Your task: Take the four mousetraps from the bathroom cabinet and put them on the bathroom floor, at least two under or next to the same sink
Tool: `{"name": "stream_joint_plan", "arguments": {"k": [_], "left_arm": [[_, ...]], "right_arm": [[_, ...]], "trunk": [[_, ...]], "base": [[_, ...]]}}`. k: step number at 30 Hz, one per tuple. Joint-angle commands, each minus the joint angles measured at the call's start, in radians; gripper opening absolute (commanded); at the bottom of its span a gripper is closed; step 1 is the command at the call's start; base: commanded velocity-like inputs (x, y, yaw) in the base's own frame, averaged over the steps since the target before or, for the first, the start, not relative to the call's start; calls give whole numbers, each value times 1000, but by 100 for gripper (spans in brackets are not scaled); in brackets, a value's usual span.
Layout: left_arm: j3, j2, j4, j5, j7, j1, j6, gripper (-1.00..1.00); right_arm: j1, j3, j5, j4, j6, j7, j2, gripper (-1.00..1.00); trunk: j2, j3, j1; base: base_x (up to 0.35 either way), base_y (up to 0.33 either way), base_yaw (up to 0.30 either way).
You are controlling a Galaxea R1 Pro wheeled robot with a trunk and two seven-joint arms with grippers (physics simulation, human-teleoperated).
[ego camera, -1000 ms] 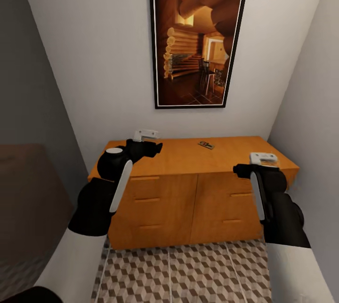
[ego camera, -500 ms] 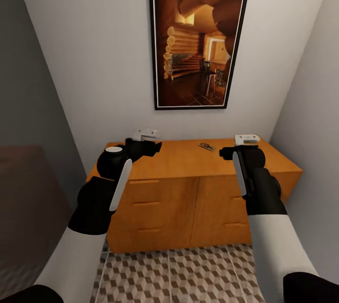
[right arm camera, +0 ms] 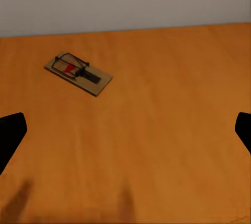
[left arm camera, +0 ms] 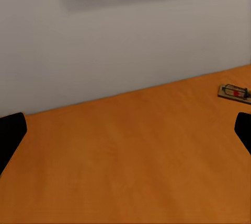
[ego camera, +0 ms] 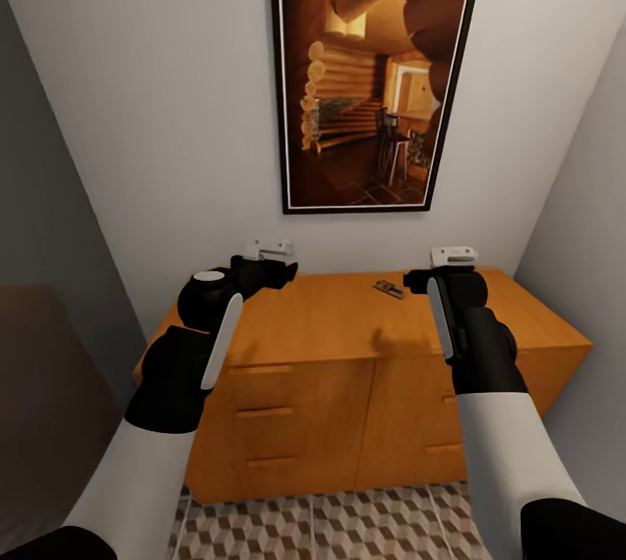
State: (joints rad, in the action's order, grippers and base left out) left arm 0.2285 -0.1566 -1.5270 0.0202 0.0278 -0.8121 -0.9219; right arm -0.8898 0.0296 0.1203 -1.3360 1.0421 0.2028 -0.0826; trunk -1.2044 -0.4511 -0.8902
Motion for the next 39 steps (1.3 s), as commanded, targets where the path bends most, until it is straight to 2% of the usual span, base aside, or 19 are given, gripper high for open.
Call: {"name": "stream_joint_plan", "arguments": {"k": [1, 10, 22, 29, 31, 34, 38, 39], "left_arm": [[0, 0, -1, 3, 3, -1, -5, 100], [-14, 0, -1, 5, 3, -1, -5, 100], [-17, -1, 9, 7, 1, -1, -5, 100], [-17, 0, 22, 15, -7, -1, -7, 100], [-17, 0, 26, 19, -11, -1, -7, 100], [-17, 1, 40, 24, -21, -1, -7, 100], [-17, 3, 61, 27, -37, -1, -8, 100], [-17, 3, 61, 27, -37, -1, -8, 100]], "right_arm": [[-1, 1, 9, -1, 5, -6, -1, 100], [-1, 2, 7, 0, 5, -9, 0, 100], [-1, 0, 6, 1, 5, -17, 14, 100], [-1, 0, 6, 1, 5, -55, 18, 100], [-1, -1, 6, 1, 5, -84, 21, 100], [-1, -3, 5, 0, 5, -145, 40, 100], [-1, -12, 4, 0, 5, -240, 90, 100], [-1, -12, 4, 0, 5, -240, 90, 100]], "trunk": [[-1, -1, -1], [-1, -1, -1], [-1, -1, -1], [-1, -1, -1], [-1, -1, -1], [-1, -1, -1], [-1, -1, -1], [-1, -1, -1]], "base": [[320, 0, 0], [260, 0, 0], [50, 0, 0], [6, 0, 0], [2, 0, 0], [1, 0, 0], [0, 0, 0], [0, 0, 0]]}}
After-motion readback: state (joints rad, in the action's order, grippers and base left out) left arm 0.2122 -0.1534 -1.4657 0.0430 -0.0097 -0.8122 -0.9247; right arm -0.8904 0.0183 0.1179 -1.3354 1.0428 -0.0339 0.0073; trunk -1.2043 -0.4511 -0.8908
